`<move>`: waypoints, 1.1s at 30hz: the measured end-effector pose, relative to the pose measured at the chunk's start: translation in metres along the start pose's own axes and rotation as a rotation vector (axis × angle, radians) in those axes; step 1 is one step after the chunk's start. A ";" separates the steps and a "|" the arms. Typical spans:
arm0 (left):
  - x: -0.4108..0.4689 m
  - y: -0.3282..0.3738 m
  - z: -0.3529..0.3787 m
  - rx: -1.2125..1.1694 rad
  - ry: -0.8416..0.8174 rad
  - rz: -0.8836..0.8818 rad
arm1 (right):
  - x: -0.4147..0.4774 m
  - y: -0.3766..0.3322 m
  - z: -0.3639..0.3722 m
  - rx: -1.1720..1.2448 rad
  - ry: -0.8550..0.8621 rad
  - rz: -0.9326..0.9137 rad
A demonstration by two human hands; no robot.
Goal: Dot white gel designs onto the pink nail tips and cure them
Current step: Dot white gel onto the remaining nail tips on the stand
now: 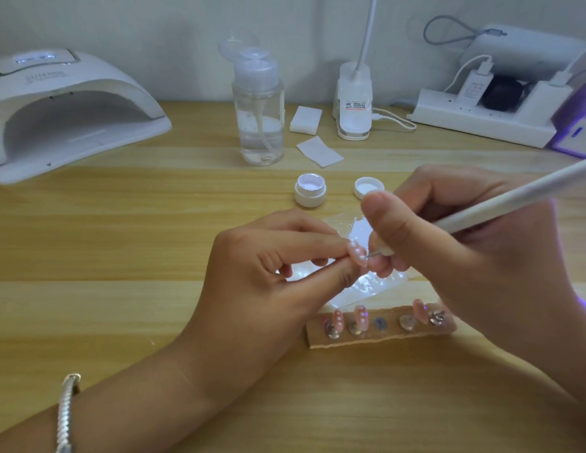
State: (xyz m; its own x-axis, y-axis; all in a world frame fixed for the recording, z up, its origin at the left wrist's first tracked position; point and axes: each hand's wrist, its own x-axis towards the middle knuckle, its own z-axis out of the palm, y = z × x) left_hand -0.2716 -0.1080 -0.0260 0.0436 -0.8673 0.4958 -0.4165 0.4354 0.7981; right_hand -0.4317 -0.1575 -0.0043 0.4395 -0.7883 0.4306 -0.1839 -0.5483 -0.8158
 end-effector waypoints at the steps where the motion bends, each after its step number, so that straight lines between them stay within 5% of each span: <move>1: -0.002 -0.006 -0.003 0.015 0.000 -0.025 | 0.000 -0.002 0.000 0.027 0.026 -0.025; 11: 0.001 -0.006 -0.002 -0.129 -0.038 -0.025 | 0.029 -0.003 -0.032 0.281 0.325 -0.132; 18: 0.001 -0.005 -0.005 -0.233 0.000 -0.042 | 0.041 0.003 -0.074 -0.102 0.327 -0.087; 24: 0.001 -0.005 -0.006 -0.247 0.005 -0.062 | 0.032 0.027 -0.103 -0.522 0.092 0.018; 33: 0.000 -0.006 -0.004 -0.199 -0.013 -0.065 | -0.022 0.070 -0.099 -0.984 -0.123 -0.302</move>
State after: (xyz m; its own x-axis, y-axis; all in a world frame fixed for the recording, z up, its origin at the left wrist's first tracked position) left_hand -0.2657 -0.1095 -0.0296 0.0520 -0.8977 0.4376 -0.2259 0.4162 0.8808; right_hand -0.5414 -0.2064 -0.0325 0.6632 -0.5765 0.4772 -0.6640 -0.7475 0.0199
